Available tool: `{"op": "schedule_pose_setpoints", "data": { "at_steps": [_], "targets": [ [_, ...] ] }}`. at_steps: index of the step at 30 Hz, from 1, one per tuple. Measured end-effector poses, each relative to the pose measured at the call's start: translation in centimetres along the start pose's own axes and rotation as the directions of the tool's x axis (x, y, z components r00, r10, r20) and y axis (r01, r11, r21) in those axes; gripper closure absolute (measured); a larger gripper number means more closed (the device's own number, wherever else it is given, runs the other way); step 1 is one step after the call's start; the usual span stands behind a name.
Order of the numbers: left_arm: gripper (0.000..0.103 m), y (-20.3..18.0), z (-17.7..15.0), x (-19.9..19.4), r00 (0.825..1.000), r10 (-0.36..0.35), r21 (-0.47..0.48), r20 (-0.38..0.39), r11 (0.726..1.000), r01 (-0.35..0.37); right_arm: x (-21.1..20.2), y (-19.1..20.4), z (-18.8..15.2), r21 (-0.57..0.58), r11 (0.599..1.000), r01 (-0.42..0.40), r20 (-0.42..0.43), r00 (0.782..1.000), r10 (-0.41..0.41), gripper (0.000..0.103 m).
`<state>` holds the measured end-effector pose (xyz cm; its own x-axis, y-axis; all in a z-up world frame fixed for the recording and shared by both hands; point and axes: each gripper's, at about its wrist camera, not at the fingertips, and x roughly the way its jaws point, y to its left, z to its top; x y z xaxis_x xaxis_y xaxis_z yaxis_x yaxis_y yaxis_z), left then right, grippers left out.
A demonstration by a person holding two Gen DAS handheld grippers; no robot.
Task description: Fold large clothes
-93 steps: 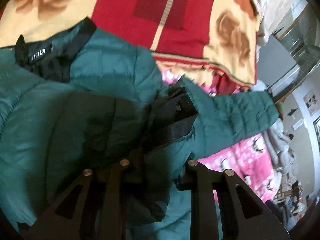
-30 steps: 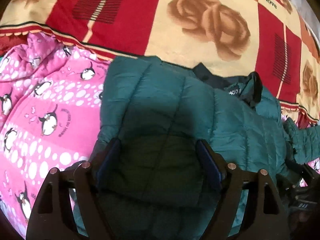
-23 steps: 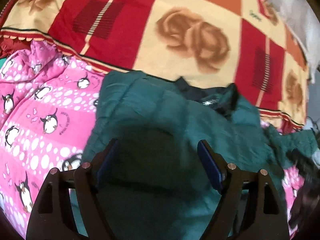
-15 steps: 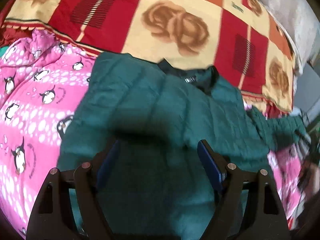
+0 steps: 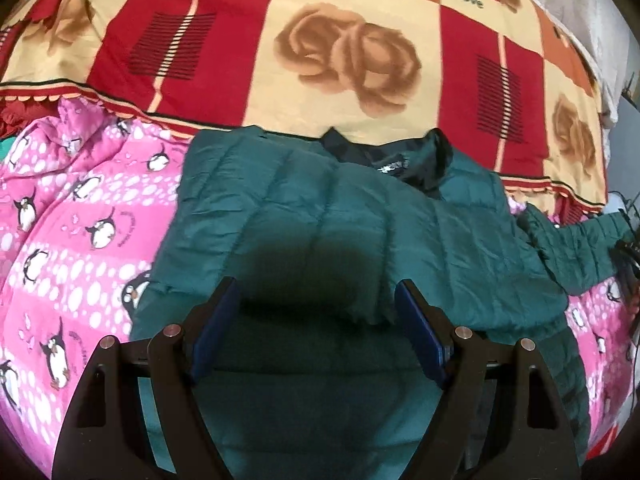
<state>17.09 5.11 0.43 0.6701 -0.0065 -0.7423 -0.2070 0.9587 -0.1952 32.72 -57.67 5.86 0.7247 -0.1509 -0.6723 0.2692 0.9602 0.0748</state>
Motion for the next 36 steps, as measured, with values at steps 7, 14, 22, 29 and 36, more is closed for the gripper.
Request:
{"op": "schedule_pose_setpoints", "data": {
  "at_steps": [7,14,22,29,36],
  "targets": [
    [0.023,1.6,0.4,0.1,0.997,0.075,-0.007,-0.006,0.997,-0.075,-0.3,1.0,0.1,-0.069,0.997,0.037,0.043,0.999,-0.034,0.063],
    [0.023,3.5,0.2,0.3,0.986,0.164,-0.009,-0.020,0.986,-0.164,-3.8,4.4,-1.3,-0.119,0.993,0.024,0.090,0.996,-0.013,0.078],
    [0.023,6.0,0.1,-2.5,0.988,0.152,-0.027,0.039,0.988,-0.151,-6.4,9.9,-2.8,-0.218,0.976,-0.012,0.068,0.997,0.027,0.079],
    [0.023,10.8,0.0,-4.8,0.978,0.198,-0.076,0.061,0.978,-0.193,-8.0,15.8,-4.5,-0.265,0.964,-0.037,0.054,0.997,0.053,0.079],
    [0.023,14.8,-0.7,-6.7,0.964,0.256,-0.100,0.076,0.963,-0.248,-10.1,24.0,-6.4,-0.332,0.935,-0.126,0.029,0.989,0.144,0.079]
  ]
}}
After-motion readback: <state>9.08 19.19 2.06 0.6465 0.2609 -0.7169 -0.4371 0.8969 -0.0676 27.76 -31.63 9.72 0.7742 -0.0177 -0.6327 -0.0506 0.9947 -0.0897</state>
